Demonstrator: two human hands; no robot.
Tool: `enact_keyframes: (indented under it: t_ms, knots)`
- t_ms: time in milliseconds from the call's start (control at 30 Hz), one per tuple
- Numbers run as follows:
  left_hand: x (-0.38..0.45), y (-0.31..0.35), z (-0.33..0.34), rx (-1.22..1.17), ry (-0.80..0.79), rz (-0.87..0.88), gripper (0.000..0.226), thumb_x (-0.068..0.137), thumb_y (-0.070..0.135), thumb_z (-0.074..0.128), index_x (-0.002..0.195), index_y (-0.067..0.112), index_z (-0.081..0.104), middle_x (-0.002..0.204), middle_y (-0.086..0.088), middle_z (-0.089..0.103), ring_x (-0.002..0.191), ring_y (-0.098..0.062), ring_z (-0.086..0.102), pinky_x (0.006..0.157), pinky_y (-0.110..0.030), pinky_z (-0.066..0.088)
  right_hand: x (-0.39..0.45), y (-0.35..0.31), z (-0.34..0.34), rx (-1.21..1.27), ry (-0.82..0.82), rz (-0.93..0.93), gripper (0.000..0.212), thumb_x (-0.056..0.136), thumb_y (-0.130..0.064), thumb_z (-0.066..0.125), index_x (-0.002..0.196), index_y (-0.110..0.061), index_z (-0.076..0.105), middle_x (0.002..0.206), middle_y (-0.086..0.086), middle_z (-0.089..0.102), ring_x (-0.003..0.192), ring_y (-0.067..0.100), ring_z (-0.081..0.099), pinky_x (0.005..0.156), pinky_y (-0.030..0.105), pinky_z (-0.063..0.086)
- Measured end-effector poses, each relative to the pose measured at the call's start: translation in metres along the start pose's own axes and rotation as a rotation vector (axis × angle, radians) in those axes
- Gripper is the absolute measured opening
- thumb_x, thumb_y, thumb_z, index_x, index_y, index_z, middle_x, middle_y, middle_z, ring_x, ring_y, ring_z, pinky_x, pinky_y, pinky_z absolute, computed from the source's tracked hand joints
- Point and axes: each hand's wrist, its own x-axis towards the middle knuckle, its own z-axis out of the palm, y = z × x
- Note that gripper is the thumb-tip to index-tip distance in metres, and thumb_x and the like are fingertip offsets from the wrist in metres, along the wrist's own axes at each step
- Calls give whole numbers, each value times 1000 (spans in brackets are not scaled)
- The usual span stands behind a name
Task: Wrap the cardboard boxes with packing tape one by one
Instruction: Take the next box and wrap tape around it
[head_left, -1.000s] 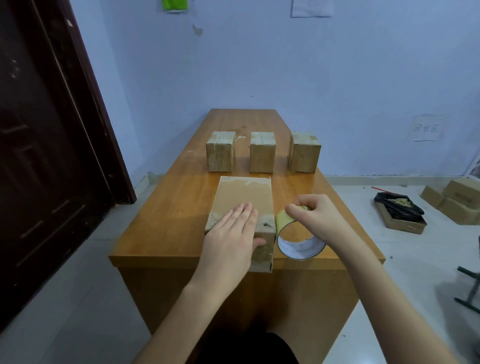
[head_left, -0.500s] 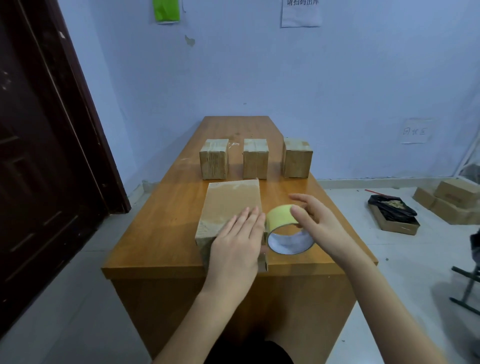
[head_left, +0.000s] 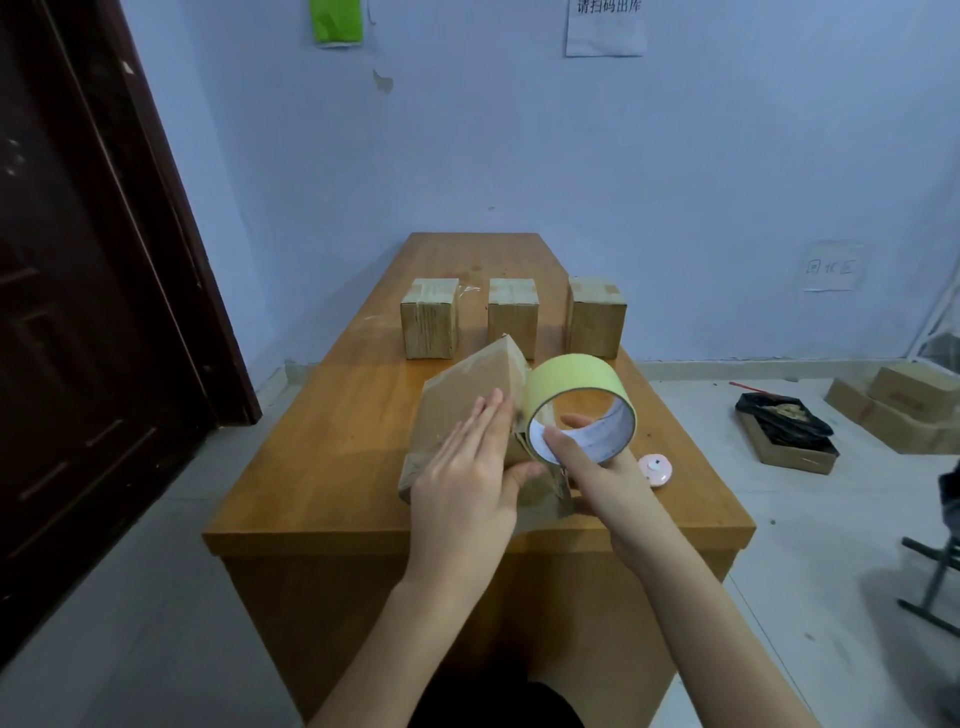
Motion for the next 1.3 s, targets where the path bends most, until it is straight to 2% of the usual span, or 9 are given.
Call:
enact_keyframes:
  t_ms: [100,167,333,533,633,733,833,967,1300]
  knots:
    - [-2,2,-1,-11,23,-17,60,82,32,65,137,14,47,140,1,46,129,-16,43,97,-35,41,-1,-2,-3,25,-7,-56,16,93,-26,59,109,-25,56,102,5,68,87,19,68,70,41,59]
    - [-3,5,-1,1,72,15,59,79,30,68,132,9,53,135,-4,52,124,-20,49,93,-36,41,0,-7,-8,64,-14,-104,7,93,-23,59,99,-27,57,97,5,68,80,15,69,54,30,56]
    - [3,3,-5,-263,105,-174,65,83,44,50,143,20,37,143,3,44,128,-15,45,97,-35,46,10,-27,-26,87,49,-188,18,96,-9,51,90,-24,57,88,-5,63,69,2,66,44,21,51]
    - [-5,-4,0,-548,48,-287,60,85,36,59,140,28,35,136,15,44,125,-2,41,100,-34,45,21,-51,-30,-351,-31,-306,23,96,-6,39,85,-25,46,89,4,53,79,17,56,43,17,49]
    - [-8,-13,-3,-420,12,-261,62,86,44,46,144,30,27,142,15,33,126,5,29,99,-21,34,25,-57,-19,-435,-115,-212,17,96,-6,39,91,-21,47,93,1,50,77,21,58,45,28,55]
    - [-6,-24,-13,-92,-36,-173,61,89,44,40,144,19,33,154,3,22,141,-10,13,107,-29,18,26,-54,-8,-512,-130,-186,10,96,-10,41,98,-18,47,93,-5,51,77,17,57,44,22,52]
    - [-4,-27,-22,173,-16,13,50,84,22,65,128,3,53,136,-14,50,130,-27,41,105,-44,23,29,-52,1,-589,-108,-218,5,96,-18,47,100,-18,47,91,-5,55,77,17,59,53,31,59]
    - [-9,-35,-22,186,-18,41,45,84,24,67,121,0,58,124,-14,60,116,-27,56,99,-39,29,24,-49,14,-717,-101,-285,34,83,-38,68,104,-23,47,91,-13,56,85,12,59,69,36,57]
    - [-13,-32,-23,234,-54,67,48,87,35,60,126,6,58,128,-8,58,119,-18,55,101,-31,33,20,-53,-6,-150,-251,-102,27,86,9,53,106,-6,43,98,2,61,88,17,61,52,19,53]
